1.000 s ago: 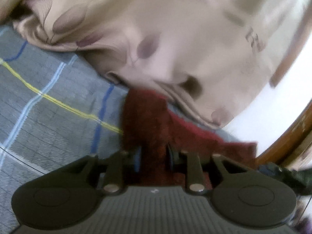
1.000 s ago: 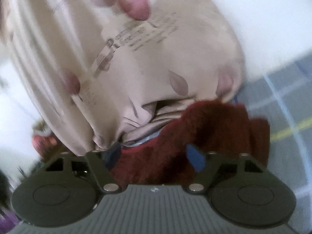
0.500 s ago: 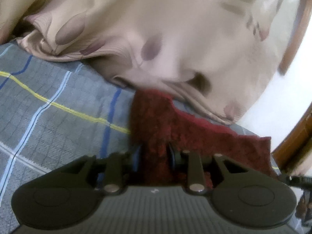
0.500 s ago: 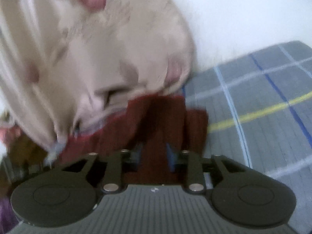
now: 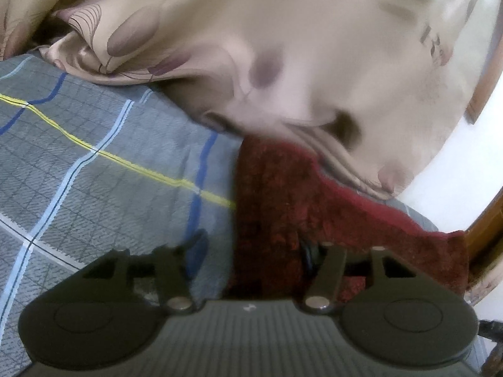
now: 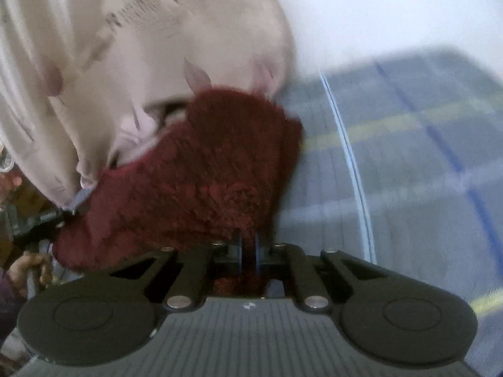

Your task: Fold small clothes

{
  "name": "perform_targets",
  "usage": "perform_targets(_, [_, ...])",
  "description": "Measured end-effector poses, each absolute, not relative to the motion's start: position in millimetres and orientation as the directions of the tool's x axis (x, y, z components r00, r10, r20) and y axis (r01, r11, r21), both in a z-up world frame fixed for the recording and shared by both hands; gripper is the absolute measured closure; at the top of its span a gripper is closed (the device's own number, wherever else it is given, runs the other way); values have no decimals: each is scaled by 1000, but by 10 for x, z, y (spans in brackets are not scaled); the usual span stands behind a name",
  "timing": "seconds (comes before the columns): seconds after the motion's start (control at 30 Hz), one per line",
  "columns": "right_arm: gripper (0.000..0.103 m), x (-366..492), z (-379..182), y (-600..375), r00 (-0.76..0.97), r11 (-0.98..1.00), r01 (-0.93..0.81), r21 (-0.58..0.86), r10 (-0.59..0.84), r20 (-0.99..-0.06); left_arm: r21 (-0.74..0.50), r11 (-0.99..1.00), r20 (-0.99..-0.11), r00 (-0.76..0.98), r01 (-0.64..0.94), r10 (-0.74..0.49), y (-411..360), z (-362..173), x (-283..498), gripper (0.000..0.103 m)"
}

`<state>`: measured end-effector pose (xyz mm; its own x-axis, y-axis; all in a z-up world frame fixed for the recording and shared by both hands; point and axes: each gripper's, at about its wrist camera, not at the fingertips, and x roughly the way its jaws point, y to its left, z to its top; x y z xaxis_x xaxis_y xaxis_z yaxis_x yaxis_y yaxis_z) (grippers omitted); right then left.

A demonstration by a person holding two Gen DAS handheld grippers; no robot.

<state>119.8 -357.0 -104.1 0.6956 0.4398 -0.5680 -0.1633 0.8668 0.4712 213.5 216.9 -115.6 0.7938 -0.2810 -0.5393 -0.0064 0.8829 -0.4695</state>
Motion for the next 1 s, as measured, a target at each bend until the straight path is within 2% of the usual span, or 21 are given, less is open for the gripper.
perform_targets(0.1, [91,1245,-1005,-3682,711,809,-144,569,485,-509,-487,873,-518,812,-19,-271,2192,-1113,2075,45])
perform_targets(0.17, [78,1239,-840,-3640,751,845,-134,518,428,-503,-493,869,-493,834,-33,-248,2212,-1041,1987,46])
perform_targets(0.23, [77,1227,-644,-3569,798,881,-175,440,389,-461,-515,856,-446,868,-51,-217,2244,-950,1875,47])
perform_targets(0.3, [77,1306,-524,-3509,802,868,-239,436,429,-416,-540,840,-391,897,-43,-205,2239,-847,1782,47])
perform_targets(0.37, [77,1463,-440,-3350,774,857,-327,398,485,-408,-531,847,-371,896,10,-243,2122,-707,1766,47])
perform_targets(0.43, [77,1627,-434,-3110,726,846,-423,325,531,-438,-491,864,-360,877,113,-319,1900,-577,1777,47])
perform_targets(0.5, [78,1828,-483,-2856,703,854,-479,202,512,-494,-429,880,-382,843,201,-379,1633,-509,1849,47])
perform_targets(0.57, [70,2128,-613,-2751,709,882,-455,125,444,-548,-396,890,-441,803,227,-401,1439,-576,2015,47])
perform_targets(0.6, [70,2291,-688,-2771,727,916,-385,113,376,-574,-389,897,-474,789,210,-390,1413,-656,2118,47])
perform_targets(0.67, [72,2567,-872,-2913,731,956,-252,152,291,-618,-406,900,-512,777,158,-367,1483,-826,2259,47])
perform_targets(0.7, [72,2608,-934,-3000,716,954,-224,201,301,-630,-432,889,-494,785,151,-373,1568,-893,2293,47])
perform_targets(0.73, [72,2591,-968,-3081,724,943,-210,259,328,-607,-434,888,-473,801,150,-366,1628,-916,2279,47])
perform_targets(0.8, [73,2514,-957,-3119,727,943,-216,253,328,-603,-414,901,-472,817,126,-331,1690,-933,2279,47])
perform_targets(0.87, [71,2414,-853,-3184,741,945,-184,269,313,-594,-462,877,-443,824,128,-353,1781,-970,2259,47])
perform_targets(1.0, [68,1919,-557,-3187,787,902,-288,320,414,-458,-456,886,-468,825,82,-317,1850,-1029,2281,47])
